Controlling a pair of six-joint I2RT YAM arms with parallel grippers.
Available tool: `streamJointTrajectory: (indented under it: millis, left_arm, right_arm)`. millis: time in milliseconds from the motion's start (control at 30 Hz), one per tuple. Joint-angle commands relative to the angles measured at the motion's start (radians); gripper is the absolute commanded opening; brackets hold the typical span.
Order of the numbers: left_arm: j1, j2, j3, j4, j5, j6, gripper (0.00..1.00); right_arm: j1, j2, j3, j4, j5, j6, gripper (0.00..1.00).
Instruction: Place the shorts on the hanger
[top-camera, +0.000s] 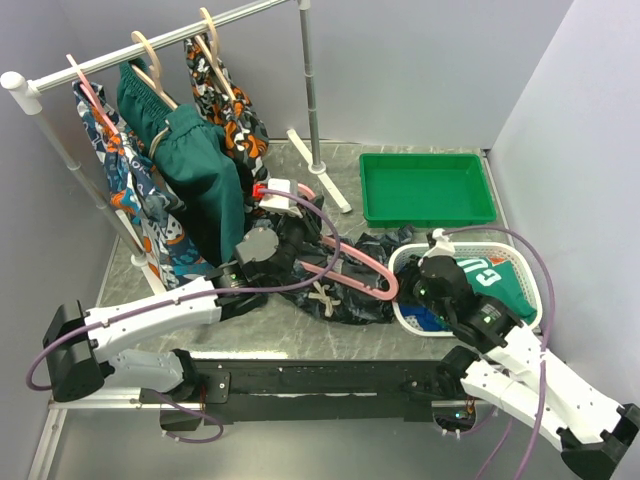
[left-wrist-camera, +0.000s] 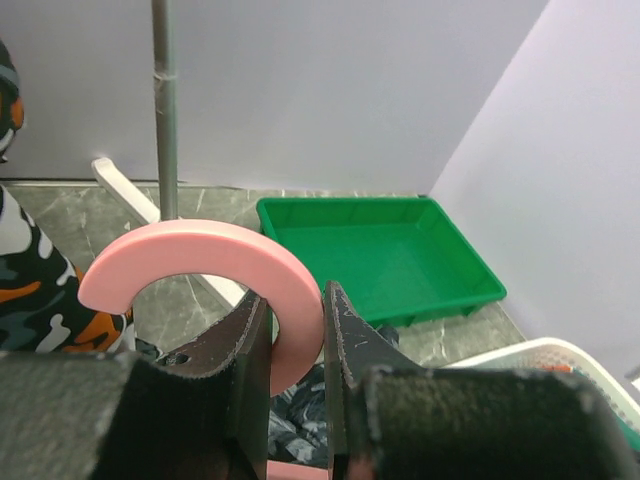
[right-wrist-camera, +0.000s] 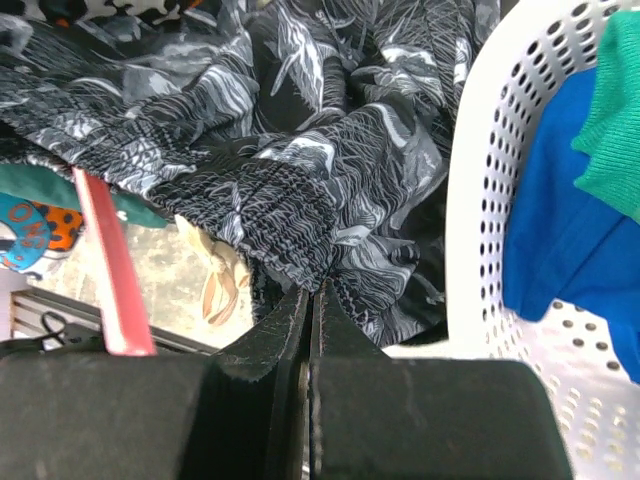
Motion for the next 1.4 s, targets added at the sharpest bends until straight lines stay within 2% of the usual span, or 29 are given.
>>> streamJointTrajectory:
  millis: [0,300,600,1067,1267,1367]
  left_arm:
    - [0.007,0.013,-0.005,0.113,-0.066,0.053,0.01]
    - [0.009,0.065,-0.023,0.180,-0.128,0.056,0.01]
    - [0.009,0.076,-0.082,0.264,-0.149,0.062,0.01]
    - [0.006,0.078,-0.099,0.289,-0.165,0.059,0.01]
    - [-0.011,0.081,-0.062,0.280,-0.145,0.067,0.01]
    - [-0.031,0.079,-0.024,0.261,-0.137,0.062,0.01]
  right_arm:
    - [0.007,-0.001,0.105,-0.098,0.037,0.026,0.00]
    - [0.005,0.030,0.245,-0.274,0.026,0.080,0.00]
    - [0.001,0.091,0.381,-0.451,0.116,0.087,0.00]
    - [-0.001,0.304,0.653,-0.520,0.103,0.057,0.00]
    - [-0.003,0.396,0.714,-0.462,0.011,0.069,0.00]
    - [-0.001,0.442,0.733,-0.431,0.015,0.078,0.00]
